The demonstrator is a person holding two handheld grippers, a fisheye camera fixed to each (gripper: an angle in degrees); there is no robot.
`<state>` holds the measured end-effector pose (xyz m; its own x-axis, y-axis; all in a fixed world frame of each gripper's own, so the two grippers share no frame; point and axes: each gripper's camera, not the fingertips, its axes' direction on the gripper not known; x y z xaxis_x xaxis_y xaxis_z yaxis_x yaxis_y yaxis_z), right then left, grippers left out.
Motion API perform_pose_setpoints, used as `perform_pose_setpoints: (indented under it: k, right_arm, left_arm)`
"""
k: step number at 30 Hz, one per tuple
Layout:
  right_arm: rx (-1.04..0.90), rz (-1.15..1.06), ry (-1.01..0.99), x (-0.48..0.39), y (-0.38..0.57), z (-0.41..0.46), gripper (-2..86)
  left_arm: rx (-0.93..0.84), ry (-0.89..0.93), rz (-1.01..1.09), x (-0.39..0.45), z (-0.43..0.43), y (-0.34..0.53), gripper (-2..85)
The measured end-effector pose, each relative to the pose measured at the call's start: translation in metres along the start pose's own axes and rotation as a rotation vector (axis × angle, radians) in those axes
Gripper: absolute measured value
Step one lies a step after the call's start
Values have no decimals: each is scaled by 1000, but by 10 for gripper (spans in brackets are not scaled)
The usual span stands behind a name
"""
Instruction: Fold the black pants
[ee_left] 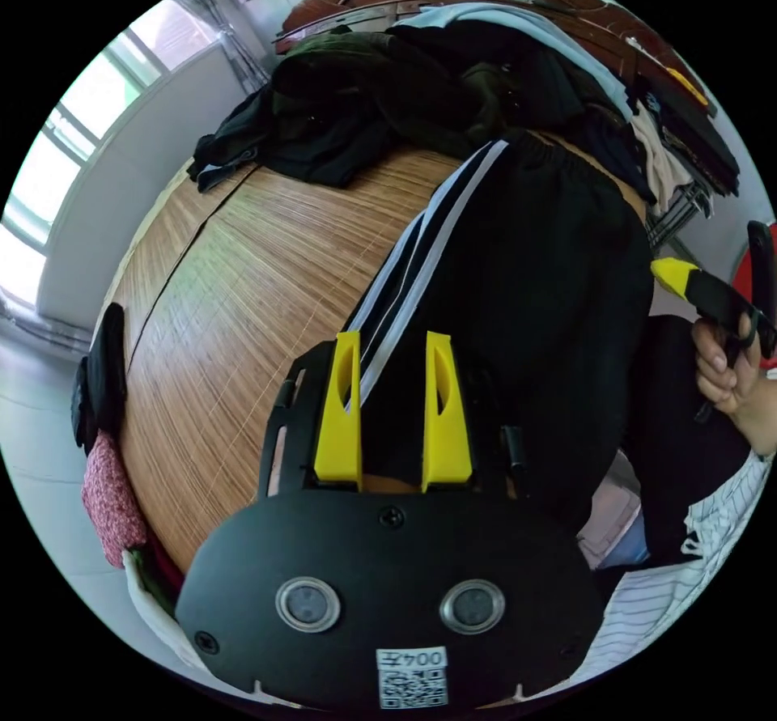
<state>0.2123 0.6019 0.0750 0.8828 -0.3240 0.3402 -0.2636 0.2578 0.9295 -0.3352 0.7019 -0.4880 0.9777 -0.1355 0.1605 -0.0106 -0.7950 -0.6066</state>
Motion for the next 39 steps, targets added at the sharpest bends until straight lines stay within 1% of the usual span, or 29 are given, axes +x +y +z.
perform_pose_setpoints:
  k: [2,4,7,9,11,12,13,15,16,20,23,25,29,34,37,39]
  right_arm:
    - [1,8,-5,2,-1,0,0]
    - [2,13,-4,4,-3,1,-4]
    - [-2,8,11,2,-4,5,-7]
    - [-4,1,12,1,-5,8,-7]
    - [-4,-3,15,0,-5,11,-7]
    - [-7,-4,16,-1,-6,14,-7]
    - [-11,-4,16,-1,-7,17,-7]
    - [-17,-4,22,-2,-9,23,-7]
    - [-18,-8,27,-3,-9,26,-7]
    - [-19,-30,49,-8,-10,36,-7]
    - [-16,-35,53,-10,-11,43,-7]
    - [-10,-30,53,-10,-12,50,-7]
    - [-10,-45,65,-16,-13,63,-7]
    - [-20,-81,93,-29,-12,87,-7]
    - [-41,-106,115,-37,-12,103,-7]
    - [-57,-120,158,-43,-13,115,-7]
  left_arm:
    - [-53,21,30,-15,24,-5,103]
    - [-96,36,53,-33,50,-9,75]
    - [-83,52,65,-52,57,-17,43]
    - [-74,24,70,-65,57,-23,36]
    - [-56,2,36,-86,59,-28,33]
    - [-46,12,-15,-103,67,-30,32]
    - [-53,53,-81,-119,83,-30,32]
    - [-98,88,-137,-131,115,-32,33]
    - [-89,86,-152,-132,128,-32,36]
    - [-37,95,-228,-147,126,-35,47]
    - [56,76,-277,-161,96,-24,44]
    - [146,57,-362,-169,64,2,31]
    - [152,49,-431,-157,38,55,21]
    - [53,-41,-498,-101,50,142,11]
    - [-42,-123,-510,-79,68,161,7]
    - [-66,-126,-520,-73,74,160,6]
